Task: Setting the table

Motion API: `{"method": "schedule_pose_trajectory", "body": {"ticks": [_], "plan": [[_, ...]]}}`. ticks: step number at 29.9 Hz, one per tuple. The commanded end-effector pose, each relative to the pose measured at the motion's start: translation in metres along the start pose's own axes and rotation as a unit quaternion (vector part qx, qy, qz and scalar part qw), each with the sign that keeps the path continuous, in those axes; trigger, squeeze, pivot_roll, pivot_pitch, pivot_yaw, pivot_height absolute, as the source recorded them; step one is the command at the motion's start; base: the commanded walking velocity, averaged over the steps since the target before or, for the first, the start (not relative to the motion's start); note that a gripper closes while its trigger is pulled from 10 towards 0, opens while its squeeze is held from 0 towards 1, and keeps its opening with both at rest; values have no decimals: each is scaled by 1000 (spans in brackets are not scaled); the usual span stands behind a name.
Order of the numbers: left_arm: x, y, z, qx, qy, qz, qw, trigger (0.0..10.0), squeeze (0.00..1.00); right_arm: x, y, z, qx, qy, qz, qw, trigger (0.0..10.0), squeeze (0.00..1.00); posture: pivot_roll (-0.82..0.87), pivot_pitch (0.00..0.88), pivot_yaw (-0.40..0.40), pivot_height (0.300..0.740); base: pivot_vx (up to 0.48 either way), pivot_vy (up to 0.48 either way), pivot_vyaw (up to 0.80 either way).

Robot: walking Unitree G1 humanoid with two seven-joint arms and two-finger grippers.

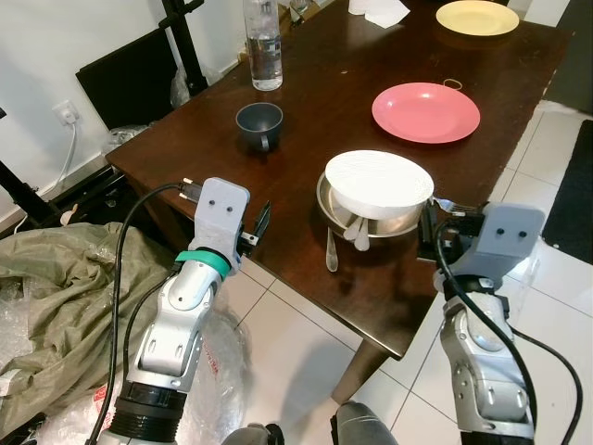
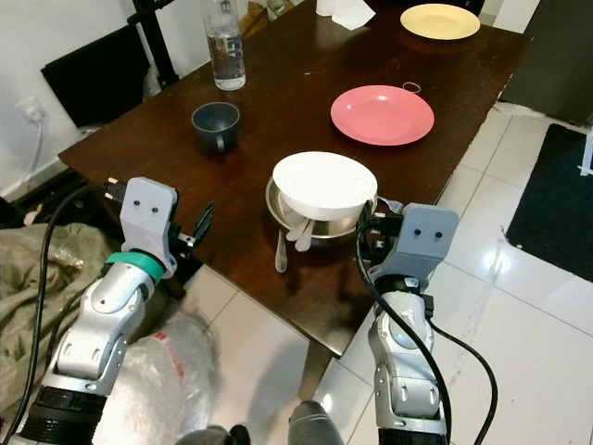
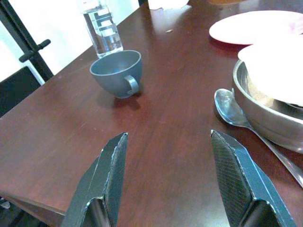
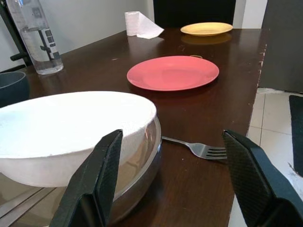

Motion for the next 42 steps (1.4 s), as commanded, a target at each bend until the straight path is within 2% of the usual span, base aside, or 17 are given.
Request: {"method": "schedule_pose_trajectory", "body": {"ticks": [1, 4, 9, 14, 27, 30, 40, 42], "plan": [[1, -6, 2, -3, 5, 8, 1000, 10000, 0, -1, -3, 3, -1, 3, 1, 1000, 10000, 0, -226, 0, 113, 740, 0, 0, 0], [0, -6, 4, -2, 9, 9, 1000, 10000, 0, -2, -3, 7, -5, 10, 0, 1000, 10000, 0, -220, 0, 118, 740, 0, 0, 0], [1, -6, 4, -6, 8, 10, 1000, 10000, 0, -3, -5, 4, -15, 1, 6, 1000, 10000, 0, -206, 0, 107, 740, 0, 0, 0], [3, -9, 7, -6, 15, 15, 1000, 10000, 0, -3, -5, 8, -7, 15, 4, 1000, 10000, 0, -198, 0, 113, 740, 0, 0, 0], [3, -11, 4, -4, 4, 20, 1000, 10000, 0, -6, -9, 8, -13, 11, 9, 1000, 10000, 0, -186, 0, 101, 740, 0, 0, 0], [4, -14, 6, 10, 12, 27, 1000, 10000, 0, -7, -10, 9, -11, 16, 8, 1000, 10000, 0, -175, 0, 100, 740, 0, 0, 0], [5, -14, 6, 1, 11, 27, 1000, 10000, 0, -8, -14, 10, -24, 6, 14, 1000, 10000, 0, -162, 0, 101, 740, 0, 0, 0], [5, -13, 9, 1, 15, 26, 1000, 10000, 0, -8, -13, 15, -25, 17, 12, 999, 10000, 0, -163, 0, 104, 740, 0, 0, 0]]}}
Point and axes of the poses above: a point about 5 cm out from each wrist's last joint towards the gripper, its own x axis pointing back from the gripper into the wrist, its own y axis along the axis of the wrist's last joint, z = x × y, the point moved 6 cm from there along -x, pointing out of the wrist towards the gripper, and after that the axes turned 3 degrees about -x, right-handed, at the moved point
